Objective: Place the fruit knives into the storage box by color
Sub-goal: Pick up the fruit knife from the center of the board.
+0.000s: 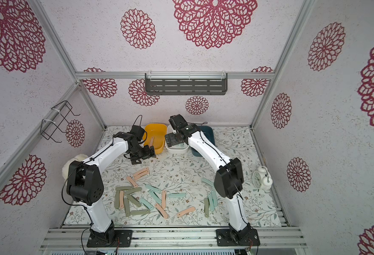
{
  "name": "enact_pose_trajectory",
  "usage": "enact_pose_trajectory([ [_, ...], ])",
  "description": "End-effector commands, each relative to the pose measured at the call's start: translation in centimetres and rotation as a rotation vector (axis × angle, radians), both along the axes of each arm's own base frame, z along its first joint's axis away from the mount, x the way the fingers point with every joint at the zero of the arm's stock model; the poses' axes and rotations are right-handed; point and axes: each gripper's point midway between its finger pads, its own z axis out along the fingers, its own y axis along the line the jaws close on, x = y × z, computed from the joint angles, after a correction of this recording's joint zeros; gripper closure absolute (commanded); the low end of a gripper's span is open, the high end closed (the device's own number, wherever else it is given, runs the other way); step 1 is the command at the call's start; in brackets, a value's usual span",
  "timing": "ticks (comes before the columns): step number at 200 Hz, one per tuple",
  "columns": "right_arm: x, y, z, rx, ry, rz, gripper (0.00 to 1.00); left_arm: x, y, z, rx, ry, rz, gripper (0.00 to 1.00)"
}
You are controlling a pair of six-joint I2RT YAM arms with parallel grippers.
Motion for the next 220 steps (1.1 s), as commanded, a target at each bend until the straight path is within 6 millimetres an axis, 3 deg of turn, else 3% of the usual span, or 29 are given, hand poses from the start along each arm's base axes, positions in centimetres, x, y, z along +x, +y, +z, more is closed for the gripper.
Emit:
enact_pose_trajectory([
  [1, -0.7, -0.6, 2.2, 0.09, -0.101, -0.019, 0.01, -1.5, -1.1, 0.2, 0.038, -0.014, -0.043, 0.03],
  [51, -7.1, -3.9, -5.3, 0.076, 0.005, 0.032, 0.01, -7.7, -2.7, -2.1, 0.085, 0.072, -0.014, 0.03],
  [84, -9.2, -4.4, -8.0, 0.093, 0.041, 0.076, 0.01, -10.3, -3.6, -4.2, 0.047, 0.118, 0.045, 0.02],
  [121, -9.6, -4.2, -9.4, 0.086, 0.072, 0.097, 0.01, -11.7, -4.1, -6.5, 0.045, 0.172, 0.073, 0.05],
  [189, -9.2, -3.9, -10.2, 0.083, 0.085, 0.1, 0.01, -11.0, -3.8, -8.8, 0.102, 0.208, 0.044, 0.19],
  [220, -9.1, -3.9, -10.4, 0.083, 0.09, 0.098, 0.01, -11.0, -3.5, -8.7, 0.111, 0.199, 0.046, 0.2],
])
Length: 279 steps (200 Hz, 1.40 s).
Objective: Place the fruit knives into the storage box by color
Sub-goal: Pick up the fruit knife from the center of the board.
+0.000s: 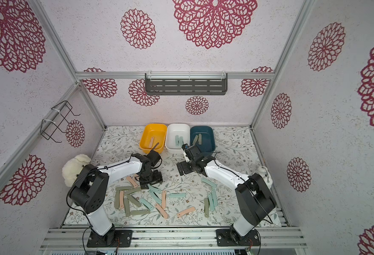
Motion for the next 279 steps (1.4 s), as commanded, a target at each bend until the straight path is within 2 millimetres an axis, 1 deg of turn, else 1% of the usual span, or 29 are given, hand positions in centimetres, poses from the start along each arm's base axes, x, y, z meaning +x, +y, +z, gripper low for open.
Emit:
enact_pose_trajectory([
  [1, 0.6, 0.4, 0.8, 0.021, -0.023, 0.005, 0.01, 0.4, 0.1, -0.2, 0.012, -0.02, -0.009, 0.2],
  [63, 0.7, 0.3, 0.5, 0.013, -0.018, 0.005, 0.01, 0.8, 0.3, -0.8, 0.037, -0.018, -0.02, 0.25],
  [78, 0.7, 0.3, 0.4, 0.012, -0.015, 0.003, 0.01, 1.2, 0.2, -0.1, 0.04, -0.03, -0.02, 0.25],
  [102, 0.9, 0.5, 0.8, 0.02, -0.017, 0.007, 0.01, 1.8, 0.2, 2.1, 0.041, -0.071, -0.009, 0.23],
  [112, 0.9, 0.6, 0.9, 0.024, -0.021, 0.01, 0.01, 1.7, 0.3, 2.7, 0.045, -0.08, 0.0, 0.22],
  [125, 1.0, 0.7, 0.9, 0.024, -0.019, 0.011, 0.01, 1.1, 0.6, 3.0, 0.05, -0.076, 0.012, 0.2],
  [143, 1.0, 0.8, 0.7, 0.026, -0.012, 0.017, 0.01, 0.0, 1.1, 2.6, 0.045, -0.059, 0.041, 0.19],
  [160, 1.0, 0.9, 0.5, 0.026, -0.009, 0.017, 0.01, -1.0, 1.3, 1.6, 0.037, -0.036, 0.056, 0.19],
  [182, 1.0, 0.9, 0.5, 0.025, -0.007, 0.019, 0.01, -1.1, 1.0, 0.5, 0.028, -0.019, 0.051, 0.19],
  [203, 1.0, 0.9, 0.5, 0.022, -0.008, 0.018, 0.01, -0.3, 0.5, -0.1, 0.025, -0.017, 0.03, 0.19],
  [233, 0.9, 0.6, 0.3, 0.016, -0.001, 0.013, 0.01, 1.1, -0.3, -0.7, 0.029, -0.019, -0.005, 0.23],
  [251, 1.0, 0.4, 0.3, 0.011, -0.002, 0.008, 0.01, 2.1, -0.7, -1.1, 0.032, -0.019, -0.025, 0.26],
  [274, 1.1, 0.2, 0.4, 0.008, -0.002, 0.005, 0.01, 3.2, -1.4, -1.7, 0.031, -0.019, -0.053, 0.33],
  [279, 1.2, 0.1, 0.5, 0.007, -0.004, 0.003, 0.01, 3.5, -1.4, -1.5, 0.033, -0.025, -0.057, 0.34],
])
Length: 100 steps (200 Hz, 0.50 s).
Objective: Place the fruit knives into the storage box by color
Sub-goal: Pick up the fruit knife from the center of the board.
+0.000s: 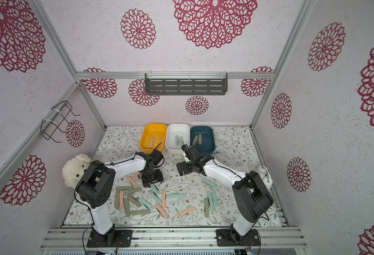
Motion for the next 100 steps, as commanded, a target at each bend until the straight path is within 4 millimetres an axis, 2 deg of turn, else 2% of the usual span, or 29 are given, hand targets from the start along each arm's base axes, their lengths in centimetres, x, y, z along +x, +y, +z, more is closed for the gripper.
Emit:
enact_pose_trajectory([
  [1, 1.0, 0.0, 1.8, 0.009, -0.036, -0.003, 0.01, 1.6, -0.9, -0.2, -0.014, -0.026, -0.047, 0.35],
  [7, 1.1, -0.1, 1.8, 0.008, -0.036, -0.006, 0.01, 1.5, -0.7, -1.4, 0.007, 0.0, -0.052, 0.37],
  [35, 1.3, -0.4, 1.7, 0.007, -0.032, -0.013, 0.01, 1.7, -0.1, -1.1, 0.021, 0.009, -0.058, 0.45],
  [66, 1.5, -0.3, 1.1, 0.012, -0.021, -0.014, 0.01, 0.2, 0.8, -1.0, 0.045, 0.047, -0.067, 0.45],
  [71, 1.6, -0.3, 1.0, 0.012, -0.02, -0.015, 0.01, 0.2, 0.7, 0.2, 0.032, 0.023, -0.068, 0.45],
  [100, 1.8, -0.3, 0.6, 0.011, -0.013, -0.014, 0.01, -1.6, 1.3, 0.8, 0.063, 0.051, -0.103, 0.44],
])
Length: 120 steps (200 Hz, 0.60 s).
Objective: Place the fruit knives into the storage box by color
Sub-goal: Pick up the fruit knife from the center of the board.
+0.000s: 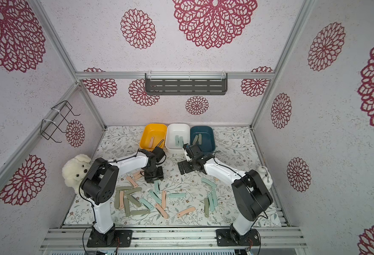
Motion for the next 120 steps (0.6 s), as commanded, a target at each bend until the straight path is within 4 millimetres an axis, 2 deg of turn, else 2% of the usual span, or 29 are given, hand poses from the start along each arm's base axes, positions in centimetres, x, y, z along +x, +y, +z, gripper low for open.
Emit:
enact_pose_trajectory([
  [1, 1.0, 0.3, 1.1, 0.018, -0.028, 0.007, 0.01, -2.1, 1.1, 0.8, 0.044, 0.038, -0.038, 0.44],
  [34, 1.2, 0.2, 1.0, 0.022, -0.027, 0.003, 0.01, -3.4, 1.7, 0.7, 0.073, 0.059, -0.054, 0.44],
  [77, 1.3, 0.3, 0.7, 0.028, -0.013, 0.004, 0.01, -2.7, 0.8, -0.1, 0.059, 0.058, -0.07, 0.55],
  [95, 1.5, 0.3, 0.8, 0.023, -0.01, 0.0, 0.01, -2.5, 0.8, 0.0, 0.061, 0.053, -0.075, 0.64],
  [120, 1.6, 0.6, 1.1, 0.042, -0.011, 0.002, 0.01, -1.4, 0.3, 0.2, 0.053, 0.031, -0.086, 0.66],
])
